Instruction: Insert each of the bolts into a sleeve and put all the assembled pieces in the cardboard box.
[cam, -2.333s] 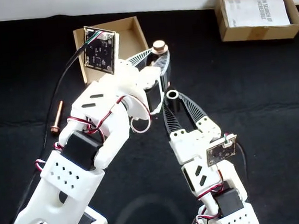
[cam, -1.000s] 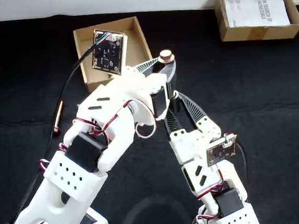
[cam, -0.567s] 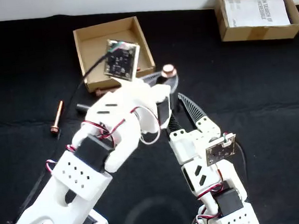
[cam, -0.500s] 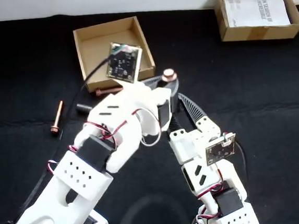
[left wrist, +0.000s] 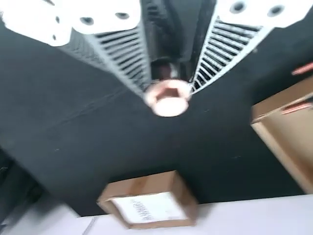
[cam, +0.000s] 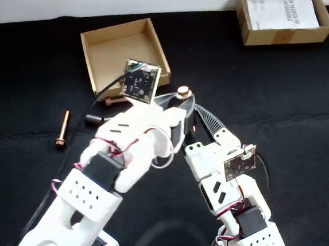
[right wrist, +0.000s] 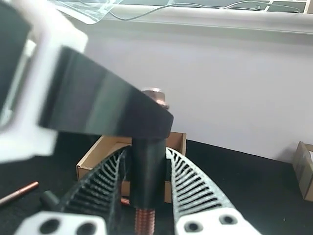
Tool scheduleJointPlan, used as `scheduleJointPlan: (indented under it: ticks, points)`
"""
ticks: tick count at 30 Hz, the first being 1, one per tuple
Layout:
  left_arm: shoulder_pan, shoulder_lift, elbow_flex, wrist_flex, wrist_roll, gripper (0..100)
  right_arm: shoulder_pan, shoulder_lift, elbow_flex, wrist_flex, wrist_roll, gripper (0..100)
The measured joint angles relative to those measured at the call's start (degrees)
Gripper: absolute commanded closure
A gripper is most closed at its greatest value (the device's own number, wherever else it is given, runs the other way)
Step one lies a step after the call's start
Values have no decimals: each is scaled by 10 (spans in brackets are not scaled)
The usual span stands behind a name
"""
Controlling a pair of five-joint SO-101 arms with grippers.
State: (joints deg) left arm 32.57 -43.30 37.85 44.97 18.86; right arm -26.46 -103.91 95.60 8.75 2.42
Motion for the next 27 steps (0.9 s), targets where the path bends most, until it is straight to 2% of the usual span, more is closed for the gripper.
scheduleJointPlan:
  ticks: [5,12,14,20,27]
  points:
    - [4,-29,-14,105,-25,745,14,0,0,0,0,991]
    - [4,-98,-39,213,-62,750,16,-1,2,-1,1,991]
    - [4,-129,-40,242,-73,788,25,-1,2,-1,1,991]
    - [7,-220,-25,315,-124,992,26,-2,2,-1,0,991]
    - [6,-356,17,346,-140,991,27,-1,-6,-1,0,991]
